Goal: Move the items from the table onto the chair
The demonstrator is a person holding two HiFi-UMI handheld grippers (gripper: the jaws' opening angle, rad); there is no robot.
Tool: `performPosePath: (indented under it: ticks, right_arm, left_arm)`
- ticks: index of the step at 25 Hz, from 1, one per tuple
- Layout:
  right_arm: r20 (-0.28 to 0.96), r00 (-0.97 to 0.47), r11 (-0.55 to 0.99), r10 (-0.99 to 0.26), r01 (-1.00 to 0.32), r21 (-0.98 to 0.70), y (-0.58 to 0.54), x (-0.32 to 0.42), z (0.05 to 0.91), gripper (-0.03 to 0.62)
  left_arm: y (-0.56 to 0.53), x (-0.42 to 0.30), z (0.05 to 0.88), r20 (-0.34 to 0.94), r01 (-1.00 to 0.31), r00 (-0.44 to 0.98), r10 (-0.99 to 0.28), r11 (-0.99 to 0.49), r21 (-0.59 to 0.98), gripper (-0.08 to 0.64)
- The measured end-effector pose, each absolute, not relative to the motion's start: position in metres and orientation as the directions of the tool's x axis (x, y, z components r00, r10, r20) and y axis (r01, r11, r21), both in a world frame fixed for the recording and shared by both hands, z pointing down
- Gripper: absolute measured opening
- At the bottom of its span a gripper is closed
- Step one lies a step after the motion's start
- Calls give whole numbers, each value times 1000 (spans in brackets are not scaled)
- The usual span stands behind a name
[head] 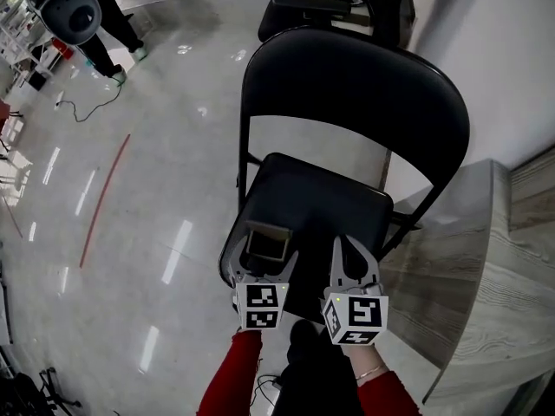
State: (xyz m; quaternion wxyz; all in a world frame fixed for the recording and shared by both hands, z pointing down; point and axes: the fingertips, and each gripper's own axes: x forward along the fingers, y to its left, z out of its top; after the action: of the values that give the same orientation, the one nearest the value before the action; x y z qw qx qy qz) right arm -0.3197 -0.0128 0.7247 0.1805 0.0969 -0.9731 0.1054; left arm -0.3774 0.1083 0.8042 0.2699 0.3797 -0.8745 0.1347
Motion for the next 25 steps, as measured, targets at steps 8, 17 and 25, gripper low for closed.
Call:
performPosePath:
  ticks: [8, 17, 25]
  right_arm:
    - [403, -903, 973, -147, -206, -105, -14, -315, 736, 6]
    - [381, -906, 972, -186, -227, -65, -6, -290, 669, 6]
    - [299, -943, 968, -147, -200, -154, -2, -255, 536, 6]
  left_arm:
    - [106, -375, 822, 573, -751, -568, -591, 657, -66, 453]
    - [142, -351, 737, 549, -631, -658, -515, 775, -30, 450]
    - [92, -325, 557, 321, -762, -612, -723, 648, 8, 28]
